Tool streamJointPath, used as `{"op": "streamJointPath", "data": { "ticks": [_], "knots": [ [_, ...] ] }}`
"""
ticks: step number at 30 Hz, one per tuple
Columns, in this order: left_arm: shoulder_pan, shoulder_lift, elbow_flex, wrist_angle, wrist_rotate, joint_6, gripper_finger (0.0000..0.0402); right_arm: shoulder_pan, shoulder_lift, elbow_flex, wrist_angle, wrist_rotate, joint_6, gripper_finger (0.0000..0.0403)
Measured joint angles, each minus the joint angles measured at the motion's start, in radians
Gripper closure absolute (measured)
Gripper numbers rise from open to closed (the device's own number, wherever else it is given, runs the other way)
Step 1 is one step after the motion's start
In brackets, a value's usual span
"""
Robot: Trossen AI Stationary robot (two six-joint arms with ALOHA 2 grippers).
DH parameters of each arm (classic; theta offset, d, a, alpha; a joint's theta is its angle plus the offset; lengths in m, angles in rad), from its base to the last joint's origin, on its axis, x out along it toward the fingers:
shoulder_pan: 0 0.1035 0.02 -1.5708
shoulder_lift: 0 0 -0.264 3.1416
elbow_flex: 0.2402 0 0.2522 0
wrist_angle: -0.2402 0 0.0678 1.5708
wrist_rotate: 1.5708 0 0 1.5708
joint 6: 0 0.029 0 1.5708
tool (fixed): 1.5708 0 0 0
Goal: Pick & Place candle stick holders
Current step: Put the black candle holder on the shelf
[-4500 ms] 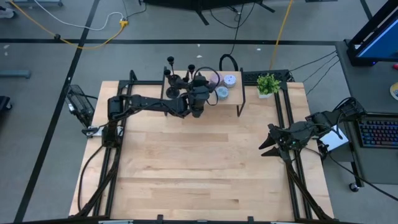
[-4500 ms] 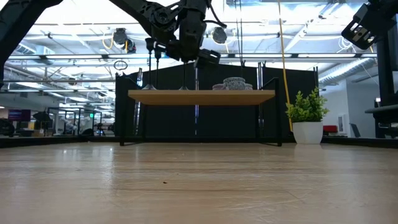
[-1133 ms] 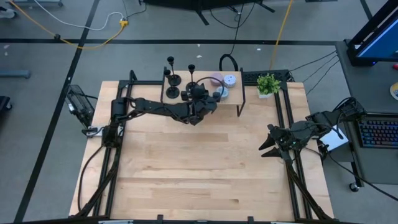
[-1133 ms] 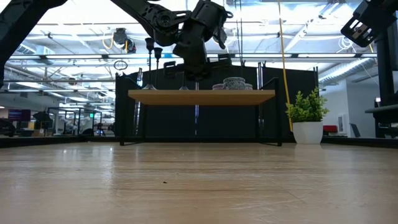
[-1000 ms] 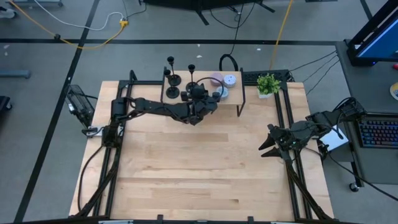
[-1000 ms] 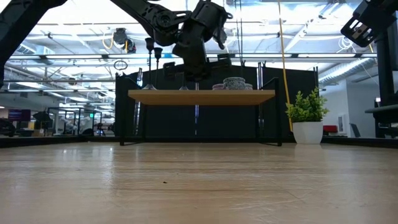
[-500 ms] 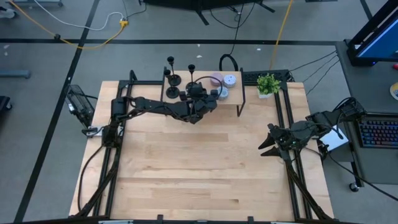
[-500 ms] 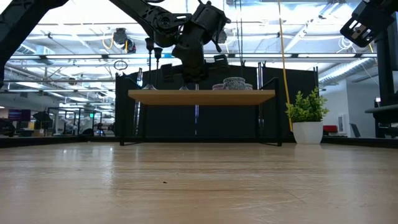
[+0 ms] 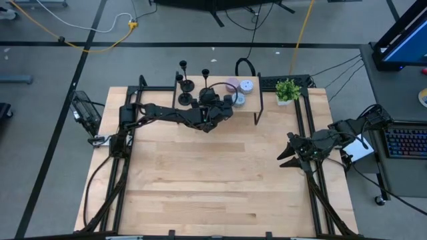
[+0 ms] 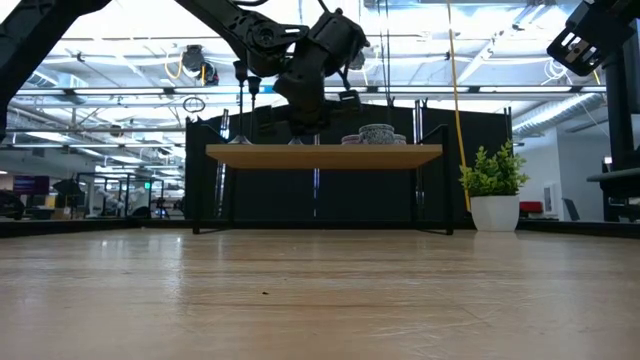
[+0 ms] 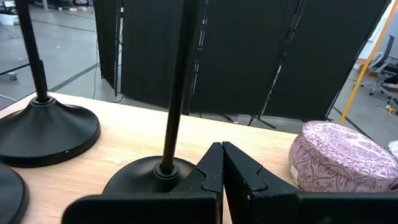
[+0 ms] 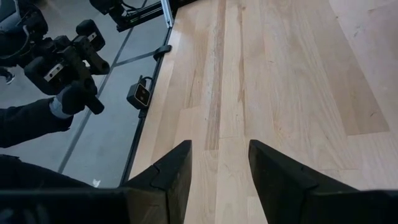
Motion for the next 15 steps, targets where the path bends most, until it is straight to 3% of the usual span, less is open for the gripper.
{"op": "streamJointPath", "data": {
  "ticks": [15],
  "knots": [
    [0.004,0.0,0.0,-0.031,-0.046,-0.079,0.04,0.0,0.0,0.0,0.0,0.0,0.0,0.0252]
  ]
}}
